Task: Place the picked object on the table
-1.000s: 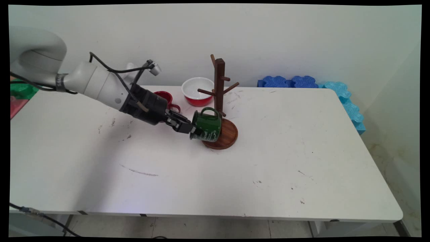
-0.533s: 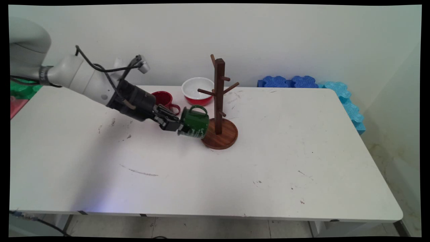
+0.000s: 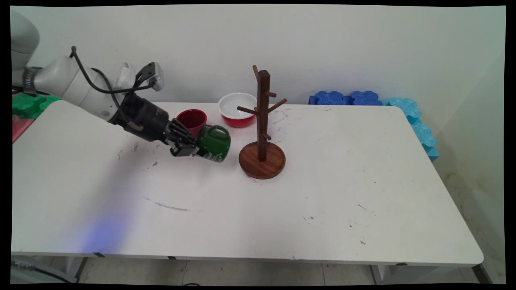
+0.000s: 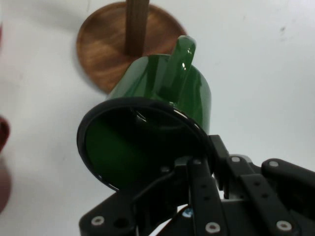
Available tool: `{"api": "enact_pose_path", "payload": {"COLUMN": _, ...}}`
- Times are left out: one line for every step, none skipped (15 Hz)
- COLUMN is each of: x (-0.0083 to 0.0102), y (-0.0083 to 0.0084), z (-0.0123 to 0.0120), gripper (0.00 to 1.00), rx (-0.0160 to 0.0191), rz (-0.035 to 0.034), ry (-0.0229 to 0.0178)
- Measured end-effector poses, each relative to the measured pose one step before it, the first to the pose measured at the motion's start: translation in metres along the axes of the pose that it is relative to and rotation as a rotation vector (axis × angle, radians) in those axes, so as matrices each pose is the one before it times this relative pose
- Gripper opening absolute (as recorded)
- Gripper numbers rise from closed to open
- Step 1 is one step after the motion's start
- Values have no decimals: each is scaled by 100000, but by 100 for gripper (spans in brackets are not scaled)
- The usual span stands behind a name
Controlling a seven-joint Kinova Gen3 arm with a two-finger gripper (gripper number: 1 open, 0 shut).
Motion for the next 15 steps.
{"api": "enact_pose_path", "payload": {"x": -63, "y": 0, "z": -237, "gripper": 0, "rx": 1289, "rz": 1403, "ry": -1444}}
{"api": "enact_pose_path", "payload": {"x": -45, "y": 3, "z": -261, "gripper": 0, "rx": 1755, "rz": 1656, "ry": -1929}}
{"api": "enact_pose_path", "payload": {"x": -21, "y": 4, "z": -161, "gripper": 0, "rx": 1204, "rz": 1101, "ry": -1324}}
{"api": "enact_pose_path", "payload": {"x": 18, "y": 14, "z": -172, "gripper": 0, "rx": 1636, "rz": 1396, "ry": -1765}}
{"api": "enact_pose_path", "payload": {"x": 47, "y": 4, "z": -184, "gripper": 0, "rx": 1953, "rz": 1237, "ry": -2014}}
{"api": "enact_pose_path", "payload": {"x": 32, "y": 13, "z": -123, "gripper": 0, "rx": 1383, "rz": 696, "ry": -1413}}
{"api": "enact_pose_path", "payload": {"x": 56, "y": 31, "z": -170, "gripper": 0, "rx": 1976, "rz": 739, "ry": -1924}}
{"api": "enact_pose_path", "payload": {"x": 40, "y": 50, "z": -158, "gripper": 0, "rx": 1908, "rz": 501, "ry": -2008}}
{"api": "enact_pose_path", "payload": {"x": 41, "y": 63, "z": -166, "gripper": 0, "rx": 1881, "rz": 407, "ry": -2033}}
{"api": "enact_pose_path", "payload": {"x": 12, "y": 70, "z": -109, "gripper": 0, "rx": 1275, "rz": 297, "ry": -1608}}
{"api": "enact_pose_path", "payload": {"x": -49, "y": 108, "z": -126, "gripper": 0, "rx": 1408, "rz": 271, "ry": -1983}}
{"api": "enact_pose_path", "payload": {"x": -82, "y": 125, "z": -109, "gripper": 0, "rx": 1315, "rz": 254, "ry": -2063}}
{"api": "enact_pose_path", "payload": {"x": -69, "y": 93, "z": -73, "gripper": 0, "rx": 926, "rz": 210, "ry": -1551}}
{"api": "enact_pose_path", "payload": {"x": -68, "y": 85, "z": -34, "gripper": 0, "rx": 546, "rz": 106, "ry": -1072}}
{"api": "enact_pose_path", "payload": {"x": -129, "y": 145, "z": -46, "gripper": 0, "rx": 883, "rz": 162, "ry": -1797}}
